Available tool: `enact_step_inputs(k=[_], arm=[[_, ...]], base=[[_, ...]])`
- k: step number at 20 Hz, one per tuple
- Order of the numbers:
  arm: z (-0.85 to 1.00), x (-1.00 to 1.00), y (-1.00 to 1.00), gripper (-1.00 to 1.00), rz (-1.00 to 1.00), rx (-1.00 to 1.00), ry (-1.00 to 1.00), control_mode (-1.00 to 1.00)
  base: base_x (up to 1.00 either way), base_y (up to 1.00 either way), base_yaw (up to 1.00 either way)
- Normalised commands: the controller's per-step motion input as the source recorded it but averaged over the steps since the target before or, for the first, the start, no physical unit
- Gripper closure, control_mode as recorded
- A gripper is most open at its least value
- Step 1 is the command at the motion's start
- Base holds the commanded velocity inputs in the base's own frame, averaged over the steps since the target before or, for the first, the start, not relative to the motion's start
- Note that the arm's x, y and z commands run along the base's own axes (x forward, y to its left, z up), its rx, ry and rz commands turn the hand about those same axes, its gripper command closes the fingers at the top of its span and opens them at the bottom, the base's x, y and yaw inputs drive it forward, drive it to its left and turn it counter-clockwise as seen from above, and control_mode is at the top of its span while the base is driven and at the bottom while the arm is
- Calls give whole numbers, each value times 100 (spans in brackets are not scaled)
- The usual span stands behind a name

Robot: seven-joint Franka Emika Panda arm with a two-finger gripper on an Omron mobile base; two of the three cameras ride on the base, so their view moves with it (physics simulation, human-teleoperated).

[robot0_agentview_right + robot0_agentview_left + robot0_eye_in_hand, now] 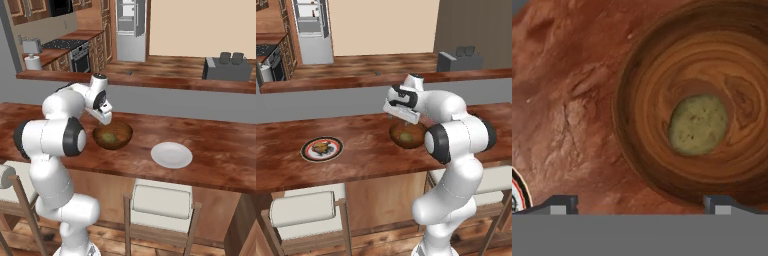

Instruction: Pick the chicken drumstick and potato from their plates and place them in the bowl. Then put the bowl in the fridge.

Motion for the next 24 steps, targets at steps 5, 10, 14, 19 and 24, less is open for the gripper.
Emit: enact_step_inputs(k=[5, 10, 14, 19, 24], arm=[[22, -1, 62, -100, 36, -10, 3, -100], [13, -1, 67, -100, 38, -13, 1, -100], [1, -1, 73, -100, 36, -13, 0, -100], [-5, 0, 67, -100, 43, -6, 0, -100], [-13, 4, 57, -100, 41, 0, 0, -100]], base=[[0, 0, 0], [0, 0, 0], [0, 0, 0], [0, 0, 0], [0, 0, 0]])
